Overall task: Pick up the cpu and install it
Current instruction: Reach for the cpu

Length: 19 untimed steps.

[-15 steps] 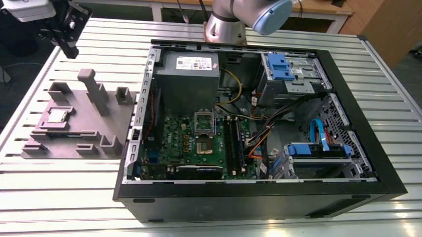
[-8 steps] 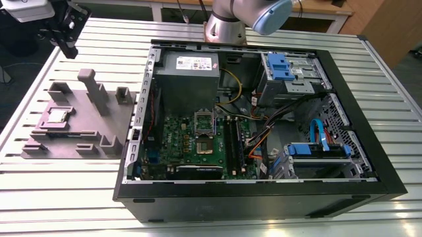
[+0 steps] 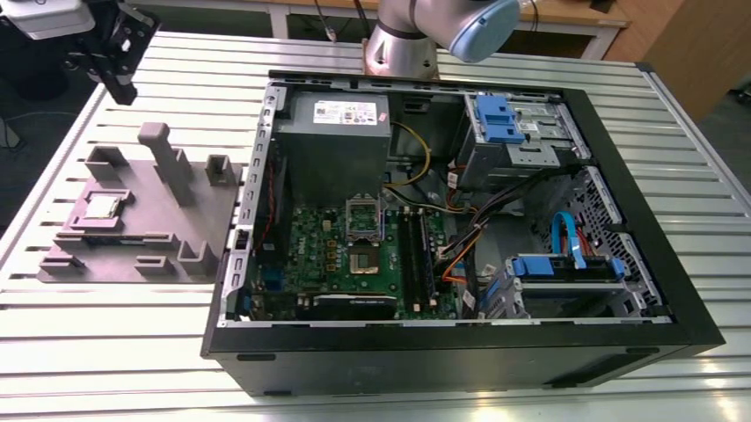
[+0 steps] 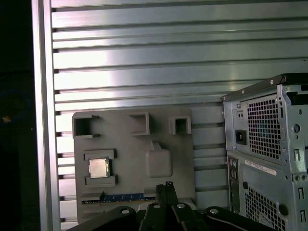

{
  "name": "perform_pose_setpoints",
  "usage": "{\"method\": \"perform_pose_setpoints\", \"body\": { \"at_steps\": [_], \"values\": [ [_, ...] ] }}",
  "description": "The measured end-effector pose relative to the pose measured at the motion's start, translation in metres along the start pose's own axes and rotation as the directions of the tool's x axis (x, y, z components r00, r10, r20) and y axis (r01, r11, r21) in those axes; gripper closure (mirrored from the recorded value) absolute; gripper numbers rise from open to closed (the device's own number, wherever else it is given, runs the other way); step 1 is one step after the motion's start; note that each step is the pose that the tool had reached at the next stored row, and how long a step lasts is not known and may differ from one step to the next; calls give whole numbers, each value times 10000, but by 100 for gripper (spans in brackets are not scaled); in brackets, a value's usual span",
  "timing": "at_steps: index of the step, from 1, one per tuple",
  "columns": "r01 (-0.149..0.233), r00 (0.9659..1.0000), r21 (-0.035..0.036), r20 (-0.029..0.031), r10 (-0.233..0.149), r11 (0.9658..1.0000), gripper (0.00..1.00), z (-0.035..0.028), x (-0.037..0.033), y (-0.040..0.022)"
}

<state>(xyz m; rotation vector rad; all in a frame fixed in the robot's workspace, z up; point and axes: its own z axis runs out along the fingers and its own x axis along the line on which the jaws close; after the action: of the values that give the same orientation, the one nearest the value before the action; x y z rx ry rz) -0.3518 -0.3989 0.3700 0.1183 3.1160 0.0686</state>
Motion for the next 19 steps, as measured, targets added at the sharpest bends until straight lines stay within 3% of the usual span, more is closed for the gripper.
{"method": "perform_pose_setpoints", "body": {
  "at_steps": [19],
  "values": [
    [0, 10000, 0, 0, 0, 10000, 90, 9, 40, -4]
  ]
}}
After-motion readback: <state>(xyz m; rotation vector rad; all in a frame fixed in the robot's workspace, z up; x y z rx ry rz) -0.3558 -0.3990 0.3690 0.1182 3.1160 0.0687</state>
